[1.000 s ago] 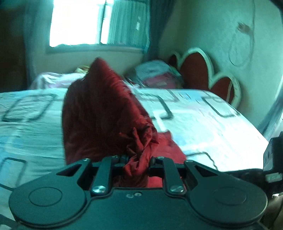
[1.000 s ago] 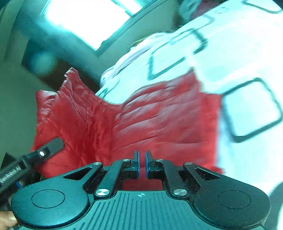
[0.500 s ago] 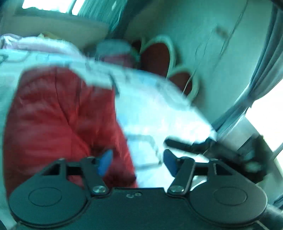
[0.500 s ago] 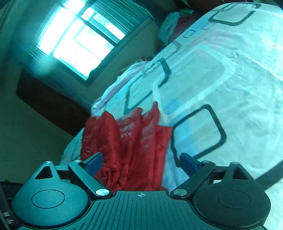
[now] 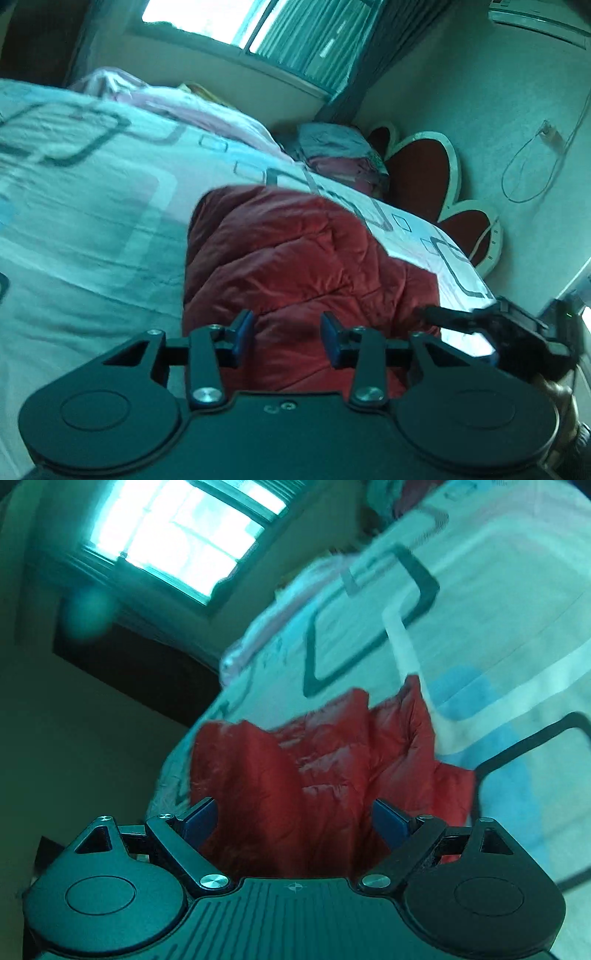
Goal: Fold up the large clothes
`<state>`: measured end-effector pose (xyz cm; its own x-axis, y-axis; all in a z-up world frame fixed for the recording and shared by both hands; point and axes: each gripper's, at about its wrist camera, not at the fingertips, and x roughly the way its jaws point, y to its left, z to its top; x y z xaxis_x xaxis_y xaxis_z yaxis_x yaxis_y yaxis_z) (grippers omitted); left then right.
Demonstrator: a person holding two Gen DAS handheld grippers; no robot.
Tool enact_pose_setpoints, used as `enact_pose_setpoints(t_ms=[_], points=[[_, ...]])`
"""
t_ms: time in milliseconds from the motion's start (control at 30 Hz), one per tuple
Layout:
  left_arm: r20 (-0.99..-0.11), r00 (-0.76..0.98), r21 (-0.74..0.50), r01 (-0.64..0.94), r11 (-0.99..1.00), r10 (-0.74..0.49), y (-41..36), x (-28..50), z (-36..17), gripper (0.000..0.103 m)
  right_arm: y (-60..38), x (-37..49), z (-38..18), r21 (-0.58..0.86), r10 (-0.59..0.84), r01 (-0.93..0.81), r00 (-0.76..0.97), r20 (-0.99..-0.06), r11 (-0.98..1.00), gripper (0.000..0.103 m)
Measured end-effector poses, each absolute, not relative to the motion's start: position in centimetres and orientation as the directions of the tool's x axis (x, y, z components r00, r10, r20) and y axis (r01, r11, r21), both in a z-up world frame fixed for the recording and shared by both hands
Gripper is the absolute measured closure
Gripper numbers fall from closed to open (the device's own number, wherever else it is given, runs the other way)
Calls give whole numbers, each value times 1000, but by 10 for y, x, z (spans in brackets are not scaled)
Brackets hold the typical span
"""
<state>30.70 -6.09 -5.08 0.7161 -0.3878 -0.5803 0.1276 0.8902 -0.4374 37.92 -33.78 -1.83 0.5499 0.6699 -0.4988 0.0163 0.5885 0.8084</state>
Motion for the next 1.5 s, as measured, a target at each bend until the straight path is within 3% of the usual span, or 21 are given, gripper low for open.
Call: enact_pose_setpoints(t_ms=[167, 200, 267, 333, 400, 533, 733, 867, 933, 1033, 1100, 1167, 1200, 1333, 1500], points=[[-599, 667, -457, 169, 873, -442, -69, 325, -62, 65, -324, 389, -35, 801, 684, 7, 514, -517, 599, 14], [-601, 661, -459, 175, 871, -450, -68, 326, -65, 65, -322, 389, -33, 798, 684, -6, 518, -513, 603, 19], [-600, 656, -460, 186, 868, -459, -69, 326, -68, 65, -315, 386, -27, 764, 665, -30, 516, -540, 644, 69], [-590, 657, -462, 202, 864, -469, -70, 326, -67, 65, -308, 379, -16, 732, 648, -80, 536, -541, 676, 85], [-565, 668, -464, 229, 856, -485, -72, 321, -63, 67, -301, 366, 2, 672, 615, -150, 580, -535, 725, 89], [-508, 681, -450, 313, 836, -528, -87, 314, -50, 68, -299, 328, 33, 565, 574, -272, 674, -465, 779, 89], [-581, 608, -379, 387, 841, -541, -130, 324, -62, 68, -317, 293, 7, 506, 486, -231, 744, -458, 831, 89], [-643, 576, -287, 430, 856, -505, -159, 328, -80, 69, -342, 287, -58, 604, 463, -74, 718, -520, 794, 89], [-661, 577, -262, 423, 867, -481, -168, 330, -87, 69, -356, 289, -81, 711, 498, 6, 710, -499, 703, 89], [-673, 563, -257, 430, 866, -479, -171, 332, -83, 69, -367, 292, -82, 750, 515, 54, 694, -503, 659, 87], [-666, 552, -284, 434, 855, -501, -162, 330, -71, 66, -375, 292, -71, 734, 491, 78, 694, -526, 675, 75], [-621, 594, -306, 417, 856, -512, -145, 325, -57, 62, -382, 288, -45, 661, 388, 105, 736, -554, 743, 50], [-603, 617, -306, 407, 861, -506, -135, 324, -53, 62, -385, 285, -30, 606, 328, 107, 760, -561, 789, 49], [-578, 677, -291, 351, 890, -455, -106, 344, -44, 63, -368, 303, 15, 500, 333, -27, 777, -535, 866, 50], [-570, 678, -281, 369, 886, -464, -113, 384, -46, 64, -306, 353, 26, 354, 383, -197, 704, -598, 914, 67]])
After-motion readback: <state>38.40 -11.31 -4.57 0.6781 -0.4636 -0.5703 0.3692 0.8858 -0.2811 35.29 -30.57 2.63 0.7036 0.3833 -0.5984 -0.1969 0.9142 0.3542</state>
